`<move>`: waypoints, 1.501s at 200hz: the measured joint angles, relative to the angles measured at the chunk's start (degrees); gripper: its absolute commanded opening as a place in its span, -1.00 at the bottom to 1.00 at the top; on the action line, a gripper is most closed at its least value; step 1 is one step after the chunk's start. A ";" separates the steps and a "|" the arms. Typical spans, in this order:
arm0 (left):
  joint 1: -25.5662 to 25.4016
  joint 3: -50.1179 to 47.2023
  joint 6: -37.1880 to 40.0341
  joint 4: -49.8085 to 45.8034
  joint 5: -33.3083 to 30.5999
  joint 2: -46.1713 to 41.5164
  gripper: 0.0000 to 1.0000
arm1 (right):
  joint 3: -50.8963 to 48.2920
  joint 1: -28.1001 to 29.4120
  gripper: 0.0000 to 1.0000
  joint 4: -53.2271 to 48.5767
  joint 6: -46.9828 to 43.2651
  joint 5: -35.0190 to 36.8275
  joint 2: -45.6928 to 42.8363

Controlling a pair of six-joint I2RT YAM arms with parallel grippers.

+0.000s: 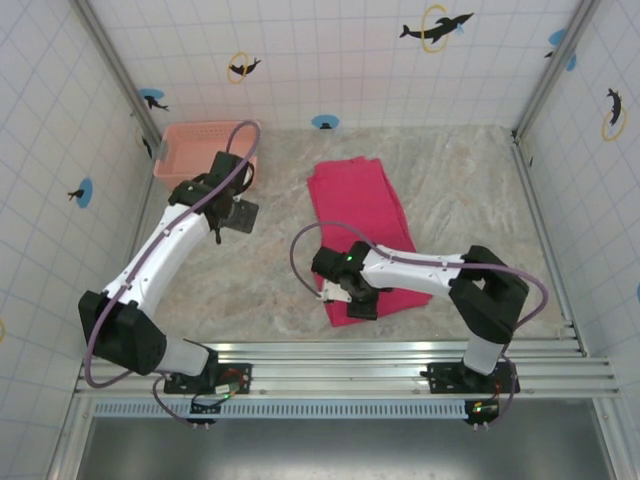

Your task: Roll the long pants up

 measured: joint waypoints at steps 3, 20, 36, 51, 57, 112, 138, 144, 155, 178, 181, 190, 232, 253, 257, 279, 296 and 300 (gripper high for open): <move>0.00 -0.63 -0.20 -0.28 -0.11 -0.11 0.95 | 0.02 0.15 0.31 0.33 -0.02 -0.22 0.52; 0.00 -2.45 -0.96 -2.43 -0.85 -0.35 0.95 | 0.70 0.35 0.29 1.49 -0.31 -1.18 3.89; 0.00 -2.51 -1.42 -3.74 -1.68 -1.01 0.95 | 3.19 0.24 0.29 0.81 -0.37 -2.25 5.70; 0.00 -2.58 -1.88 -4.33 -2.40 -2.19 0.95 | 7.10 0.24 0.28 0.33 -0.42 -3.45 8.55; 0.00 -2.64 -2.12 -4.50 -2.64 -2.69 0.95 | 8.94 0.22 0.27 0.20 -0.37 -4.02 9.81; 2.19 -2.80 -2.23 -5.38 -2.86 -3.54 0.95 | 30.12 -1.11 0.26 0.46 0.24 -9.16 23.23; 2.69 -2.78 0.66 -5.29 -3.72 -1.68 0.95 | 31.50 -3.56 0.32 1.97 1.18 -10.49 23.37; 2.71 -2.78 1.49 -5.14 -3.80 -0.98 0.95 | 30.05 -4.44 0.34 2.34 1.38 -10.60 22.16; 2.89 -2.75 3.61 -4.57 -3.69 0.42 0.95 | 25.59 -6.05 0.40 3.41 1.31 -9.90 18.34; 4.11 -2.75 6.73 -2.45 -1.81 2.03 0.95 | 12.63 -8.44 0.48 3.74 -0.15 -7.23 5.03; 4.31 -2.75 7.02 -2.05 -1.42 2.10 0.95 | 11.19 -8.44 0.49 3.61 -0.24 -6.86 3.21; 4.90 -2.75 8.13 -0.68 0.02 2.12 0.95 | 7.41 -7.89 0.52 3.80 -0.76 -6.27 -1.64; 5.70 -0.13 10.51 2.47 5.14 5.11 0.95 | -1.51 -2.47 0.51 8.20 -1.46 -2.75 -7.76; 5.70 1.57 11.41 2.51 6.49 7.63 0.95 | -4.33 -1.09 0.50 10.58 -1.66 -0.52 -6.01; 5.70 1.75 11.52 2.51 6.64 7.89 0.95 | -4.55 -0.90 0.49 10.97 -1.73 -0.17 -5.62; 5.70 1.97 12.46 2.40 7.10 8.37 0.95 | -5.86 -0.20 0.48 14.10 -2.14 2.47 -3.78; 5.70 2.08 12.96 2.40 7.30 8.37 0.95 | -6.67 -0.02 0.38 15.98 -2.47 4.28 -2.49; 5.70 2.12 13.00 2.34 7.32 8.37 0.95 | -6.75 0.02 0.36 16.37 -2.51 4.83 -2.10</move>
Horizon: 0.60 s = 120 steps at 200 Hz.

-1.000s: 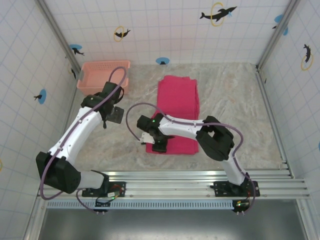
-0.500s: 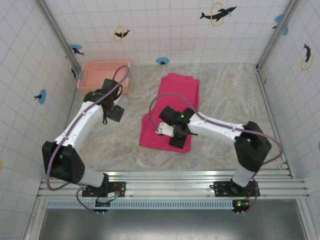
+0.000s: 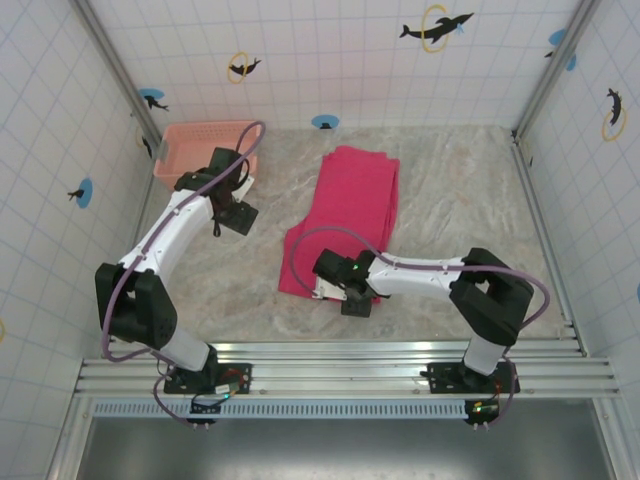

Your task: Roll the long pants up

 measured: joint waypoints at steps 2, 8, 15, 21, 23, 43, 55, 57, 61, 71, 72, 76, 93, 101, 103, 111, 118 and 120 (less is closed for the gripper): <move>0.00 0.02 0.00 -0.02 0.00 0.00 0.95 | -0.04 0.00 0.33 0.13 -0.04 0.26 0.20; 0.00 0.04 0.02 -0.02 0.20 0.00 0.95 | 0.02 0.07 0.25 0.39 -0.11 0.92 0.81; 0.00 0.04 0.00 -0.04 0.35 0.00 0.95 | 0.20 0.20 0.10 1.14 -0.55 1.81 1.16; 0.00 0.04 0.02 -0.09 0.63 0.00 0.95 | 0.39 0.22 0.00 1.42 -0.57 2.16 1.53; 0.00 0.04 0.02 -0.09 0.68 0.00 0.95 | 0.52 0.24 -0.04 1.38 -0.98 2.36 1.66; 0.00 0.04 0.35 -0.07 1.18 0.02 0.95 | 1.70 0.28 -0.36 1.01 -1.25 2.08 3.02; 0.00 0.04 0.94 -0.09 1.27 0.02 0.95 | 2.67 0.04 -0.51 0.24 -1.25 1.03 3.72; 0.00 0.04 1.18 -0.07 1.31 0.02 0.95 | 2.89 0.00 -0.53 -0.07 -1.42 0.55 3.80; 0.00 0.04 1.33 -0.09 1.29 0.02 0.95 | 3.26 -0.20 -0.54 -0.50 -1.25 -0.09 4.04; 0.00 0.04 2.01 -0.09 1.36 0.02 0.95 | 4.33 -0.72 -0.57 -1.99 -1.40 -2.19 4.39; 0.00 0.04 2.05 -0.09 1.38 0.02 0.95 | 4.44 -0.76 -0.57 -2.12 -1.40 -2.40 4.42; 0.00 0.04 2.60 -0.09 1.46 0.02 0.95 | 5.07 -1.20 -0.58 -3.08 -1.36 -3.67 4.46; 0.00 0.04 4.13 -0.11 1.92 0.02 0.95 | 8.72 -3.58 -0.59 -7.67 -1.09 -10.43 4.48; 0.00 0.04 4.74 -0.11 2.38 0.02 0.95 | 10.67 -5.22 -0.59 -9.64 -0.63 -14.36 4.46; 0.00 0.04 5.05 -0.11 2.58 0.00 0.95 | 11.21 -5.79 -0.59 -10.16 -0.44 -15.69 4.46; 0.00 0.04 5.88 -0.11 3.08 -0.07 0.95 | 13.14 -7.63 -0.60 -12.02 0.11 -20.35 4.48; 0.00 0.04 6.45 -0.13 3.63 -0.22 0.95 | 14.73 -9.40 -0.60 -13.51 0.61 -24.44 4.46; 0.00 0.04 6.54 -0.15 3.69 -0.24 0.95 | 15.02 -9.73 -0.60 -13.75 0.74 -25.11 4.46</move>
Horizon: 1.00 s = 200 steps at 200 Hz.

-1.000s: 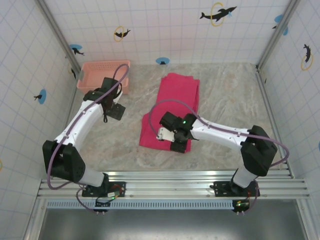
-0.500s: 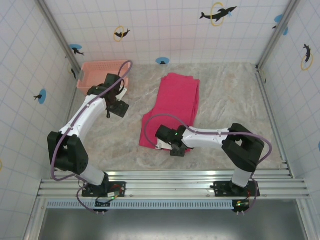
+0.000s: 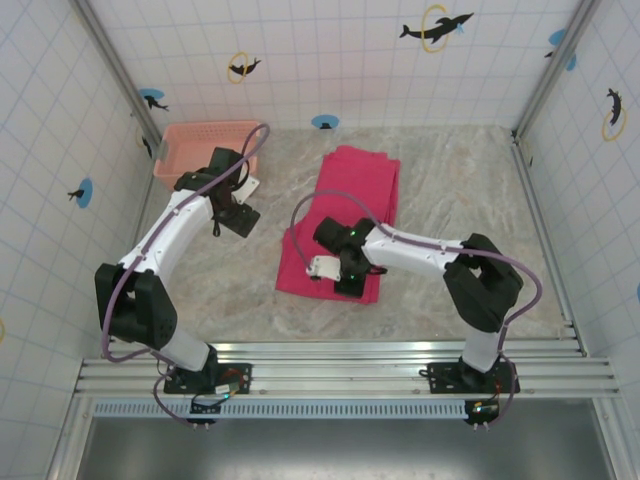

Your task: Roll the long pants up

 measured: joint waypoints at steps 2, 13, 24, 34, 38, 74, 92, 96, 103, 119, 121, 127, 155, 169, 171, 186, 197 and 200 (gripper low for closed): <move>-0.02 0.00 0.22 0.00 0.17 -0.09 0.95 | 0.46 -0.59 -0.60 -0.44 0.13 -1.25 0.02; -0.02 0.00 1.07 -0.07 0.98 -0.55 0.95 | 2.43 -3.26 -0.60 -2.49 0.94 -6.64 0.02; -0.24 0.00 2.19 -0.20 1.62 -1.20 0.95 | 3.61 -5.84 -0.61 -4.02 1.81 -11.21 0.07; -0.48 0.00 2.80 -0.24 1.88 -1.64 0.95 | 4.07 -7.96 -0.52 -5.16 2.45 -15.06 0.33; -0.74 0.00 3.02 -0.28 1.99 -1.77 0.95 | 4.09 -8.66 -0.48 -5.53 2.58 -16.06 0.50; -3.04 0.00 3.89 -1.07 2.01 -1.86 0.95 | -1.68 -6.16 -0.02 -3.67 2.69 -8.22 -2.01; -3.08 -0.74 3.82 -0.74 1.79 -1.90 0.95 | -7.02 0.90 0.04 -2.16 2.27 -0.39 -5.90; -3.08 -1.07 3.78 -0.72 1.79 -1.92 0.95 | -7.63 1.97 0.05 -1.97 2.21 0.48 -6.29; -3.06 -1.62 3.74 -0.66 1.68 -1.92 0.95 | -8.41 3.54 0.05 -1.57 2.05 2.10 -6.75; -3.08 -2.34 3.72 -0.59 1.62 -1.92 0.95 | -10.08 4.37 0.07 0.90 1.88 5.99 -6.84; -3.08 -2.36 3.72 -0.59 1.62 -1.92 0.95 | -10.40 4.37 0.07 1.36 1.84 6.62 -6.86; -3.08 -2.38 3.69 -0.59 1.62 -1.92 0.95 | -11.43 4.57 0.07 2.75 1.79 8.52 -6.86; -3.08 -2.38 3.48 -0.50 1.55 -1.86 0.95 | -16.74 6.73 0.09 9.35 1.40 17.75 -7.26; -3.08 -2.38 3.48 -0.52 1.40 -1.79 0.95 | -17.46 7.50 0.07 10.86 0.96 19.87 -7.28; -3.08 -2.38 3.48 -0.52 1.38 -1.77 0.95 | -17.46 7.54 0.06 11.04 0.85 20.13 -7.28; -3.08 -2.38 3.48 -0.57 1.31 -1.73 0.95 | -17.44 7.56 -0.11 12.68 0.46 21.33 -7.15; -3.08 -2.38 3.48 -0.59 1.05 -1.68 0.95 | -17.44 7.56 -0.30 13.44 -0.07 21.70 -6.45; -3.08 -2.38 3.50 -0.59 0.94 -1.66 0.95 | -17.44 7.56 -0.38 13.51 0.35 21.68 -6.21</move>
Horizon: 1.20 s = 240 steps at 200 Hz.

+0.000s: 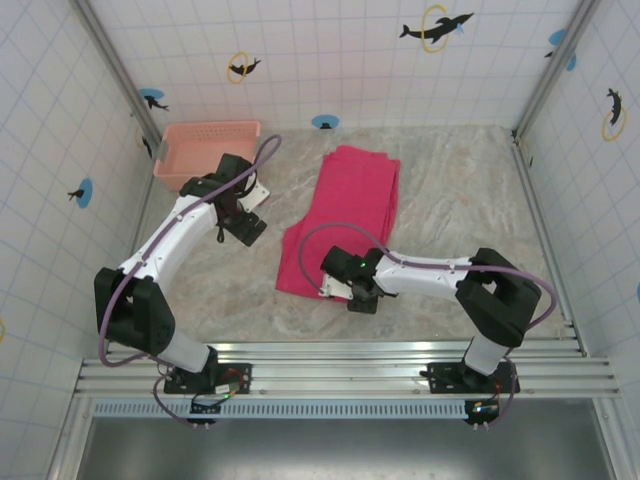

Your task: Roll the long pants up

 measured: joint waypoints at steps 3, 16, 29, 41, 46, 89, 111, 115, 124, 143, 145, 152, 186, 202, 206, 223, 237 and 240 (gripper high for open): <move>0.00 0.00 -0.02 -0.02 -0.04 0.02 0.95 | 0.02 0.02 -0.42 0.13 -0.59 0.07 0.31; 0.00 0.00 -0.02 -0.07 -0.33 0.09 0.95 | 0.59 0.11 -0.59 0.24 -0.70 0.39 1.57; 0.00 0.00 -0.02 -0.26 -0.48 0.11 0.95 | 1.81 0.09 -0.70 0.02 -0.76 0.59 2.58; 0.00 0.00 -0.02 -0.48 -0.61 0.11 0.95 | 2.91 -0.31 -0.79 -0.13 -0.92 0.26 3.28; 0.00 0.00 -0.02 -0.48 -0.61 0.11 0.95 | 3.19 -0.39 -0.81 -0.15 -1.03 -0.04 3.39; 0.00 0.15 0.00 -0.66 -0.63 0.11 0.95 | 7.48 -4.63 -0.86 -5.33 -1.01 -12.11 3.82; 0.00 0.68 0.00 -0.74 -0.63 0.13 0.95 | 10.80 -9.38 -0.86 -9.07 0.00 -23.82 3.89; 0.00 0.79 0.02 -0.74 -0.63 0.13 0.95 | 11.19 -10.21 -0.86 -9.55 0.20 -25.86 3.91; 0.00 1.25 0.02 -0.85 -0.63 0.26 0.95 | 12.11 -12.76 -0.86 -10.86 0.90 -31.21 4.22; 0.00 2.43 0.11 -0.87 -0.59 0.94 0.95 | 13.73 -17.75 -0.85 -13.00 2.67 -40.63 6.43; 0.00 2.54 0.17 -0.87 -0.57 1.03 0.95 | 13.81 -18.12 -0.85 -13.18 2.82 -41.38 6.69; -0.04 2.93 0.28 -0.96 -0.55 1.46 0.95 | 14.36 -19.82 -0.85 -13.84 3.63 -44.70 8.20; -2.14 6.03 1.03 -1.29 -0.59 4.63 0.95 | 18.08 -26.12 -0.84 -16.44 7.19 -57.07 17.40; -3.96 6.80 1.42 -1.25 -0.13 5.90 0.95 | 20.00 -27.80 -0.84 -17.51 8.59 -61.00 20.72; -4.37 6.86 1.44 -1.22 0.02 6.21 0.95 | 20.50 -28.13 -0.84 -17.77 8.79 -61.81 21.40; -6.25 6.91 1.51 -1.27 0.72 7.67 0.93 | 22.34 -29.35 -0.85 -18.51 9.88 -64.89 23.93; -7.74 6.88 1.53 -1.25 1.09 8.83 0.91 | 23.39 -30.29 -0.85 -18.86 10.64 -67.08 25.53; -8.02 6.88 1.53 -1.25 1.11 9.03 0.92 | 23.69 -30.47 -0.85 -19.02 10.95 -67.54 25.90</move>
